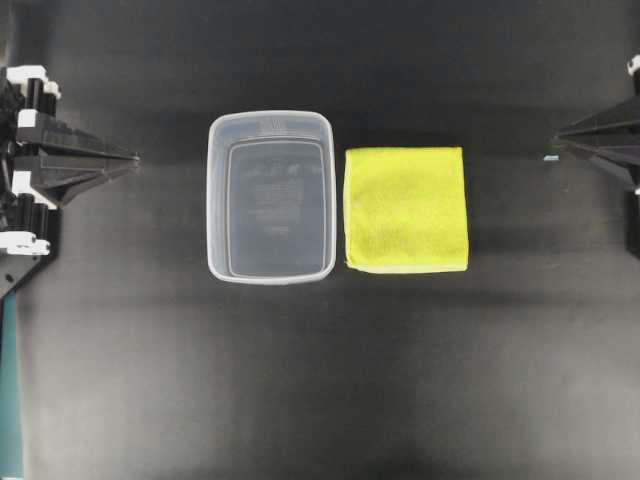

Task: Place the yellow towel into the container with the left arm.
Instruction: 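Move the left gripper over the container toward the yellow towel, then lower the open left gripper onto the yellow towel and close it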

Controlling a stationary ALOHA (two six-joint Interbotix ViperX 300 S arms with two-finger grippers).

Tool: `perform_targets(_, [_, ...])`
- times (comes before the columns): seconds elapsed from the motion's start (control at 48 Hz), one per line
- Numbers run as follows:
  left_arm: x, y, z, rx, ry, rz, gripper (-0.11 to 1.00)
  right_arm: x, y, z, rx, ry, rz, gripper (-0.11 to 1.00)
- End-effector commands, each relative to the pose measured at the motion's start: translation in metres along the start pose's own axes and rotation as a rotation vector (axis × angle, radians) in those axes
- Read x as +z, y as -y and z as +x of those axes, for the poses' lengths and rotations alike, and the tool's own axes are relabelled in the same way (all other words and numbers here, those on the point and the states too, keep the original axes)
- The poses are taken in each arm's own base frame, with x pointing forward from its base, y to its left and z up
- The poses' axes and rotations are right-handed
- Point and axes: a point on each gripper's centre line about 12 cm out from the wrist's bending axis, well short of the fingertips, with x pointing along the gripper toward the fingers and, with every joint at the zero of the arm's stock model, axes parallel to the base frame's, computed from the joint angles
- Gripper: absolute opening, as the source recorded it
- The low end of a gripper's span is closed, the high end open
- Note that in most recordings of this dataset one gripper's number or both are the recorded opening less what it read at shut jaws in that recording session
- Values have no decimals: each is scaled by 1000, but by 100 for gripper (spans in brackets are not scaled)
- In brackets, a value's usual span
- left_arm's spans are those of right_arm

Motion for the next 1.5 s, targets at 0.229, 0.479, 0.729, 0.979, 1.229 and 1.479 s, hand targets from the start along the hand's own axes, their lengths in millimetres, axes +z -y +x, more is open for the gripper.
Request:
perform_targets(0.229, [16,-4,56,17,-232,-8,0,-13,0,0,-9,-103,91,-1])
perform_targets(0.479, [25,-7,119,26,-468,6,0,-22,2,-3,-22,-189,122,0])
perform_targets(0.729, [15,-13,186,41,-681,6,0,-23,2,-11,-27,-214,123,28])
perform_targets(0.979, [-2,-19,232,34,-859,54,1,-9,3,-23,-24,-162,112,83])
perform_targets(1.229, [-35,-27,277,12,-968,111,55,8,5,-45,-39,-59,110,81])
perform_targets(1.479, [-106,-34,323,0,-1136,117,90,17,7,-52,-48,-15,115,81])
